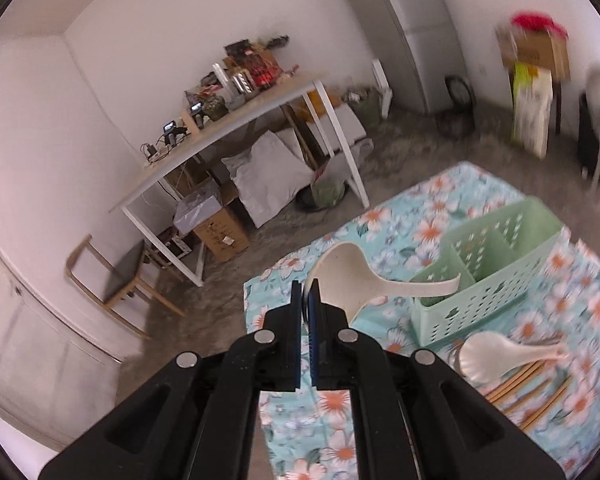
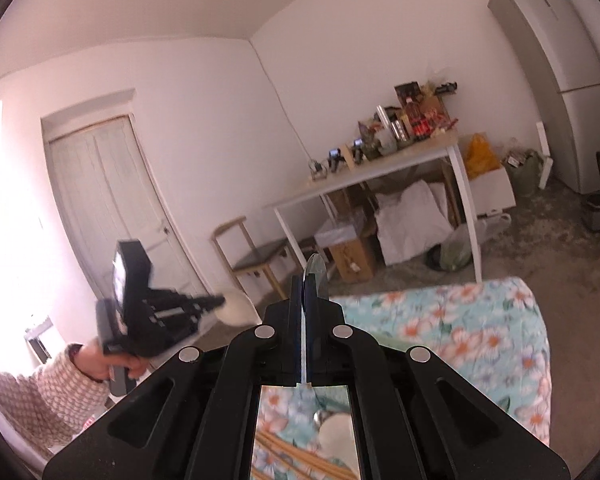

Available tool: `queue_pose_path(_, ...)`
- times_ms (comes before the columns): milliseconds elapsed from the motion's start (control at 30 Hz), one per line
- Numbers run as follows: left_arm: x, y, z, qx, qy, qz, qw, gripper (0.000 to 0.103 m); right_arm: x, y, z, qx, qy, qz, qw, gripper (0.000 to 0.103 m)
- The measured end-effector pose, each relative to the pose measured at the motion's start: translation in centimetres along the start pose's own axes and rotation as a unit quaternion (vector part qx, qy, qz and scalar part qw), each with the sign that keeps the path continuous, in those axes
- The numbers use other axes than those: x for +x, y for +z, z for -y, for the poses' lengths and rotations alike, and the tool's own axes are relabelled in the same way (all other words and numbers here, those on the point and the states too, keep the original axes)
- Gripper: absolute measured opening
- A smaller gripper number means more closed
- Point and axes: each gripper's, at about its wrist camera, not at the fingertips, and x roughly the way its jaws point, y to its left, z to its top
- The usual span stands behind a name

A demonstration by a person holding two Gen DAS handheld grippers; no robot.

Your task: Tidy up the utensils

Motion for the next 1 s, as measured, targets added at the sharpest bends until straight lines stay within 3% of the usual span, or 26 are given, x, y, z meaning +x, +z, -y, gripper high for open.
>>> queue_pose_path(167,2.4,1.2,1.7,0.026,-0.001,-0.034,0.9991,0.003,1.4,0.6,2.2,0.034,0.032,-0.001,0.999,0.0)
queue_pose_path(400,5.0,2.0,2.2,-0.026,-0.067,-0.055,0.9959,0.007,3.2,0.7,4.2,0.059,0.045,-0.012,0.997,0.0)
queue_pose_path(433,5.1,2.1,2.0,-0.04,-0.082,-0.053,0.9944,0.012,3.5,0.6,4.5,0.062,0.047,-0.014,0.997,0.0)
queue_pose_path(567,4.4,2.4,1.8,-0.078,-0.107,-0.022,0.9909,0.049,4.1,0.3,5.2,0.068,0.044,-0.022,0.996,0.0)
queue_pose_path(733,2.2,2.1,0.4,-0.13,-0.111,0.029,0.9848,0.057,5.0,0.0,5.6,0.064,0.036,-0.032,0.997,0.0)
queue_pose_path(1000,0.0,-2.4,-1.2,-0.218,-0.131,0.054,0.9655,0.058,6.7,-2.8,5.5,0.028,-0.016,-0.084,0.996,0.004)
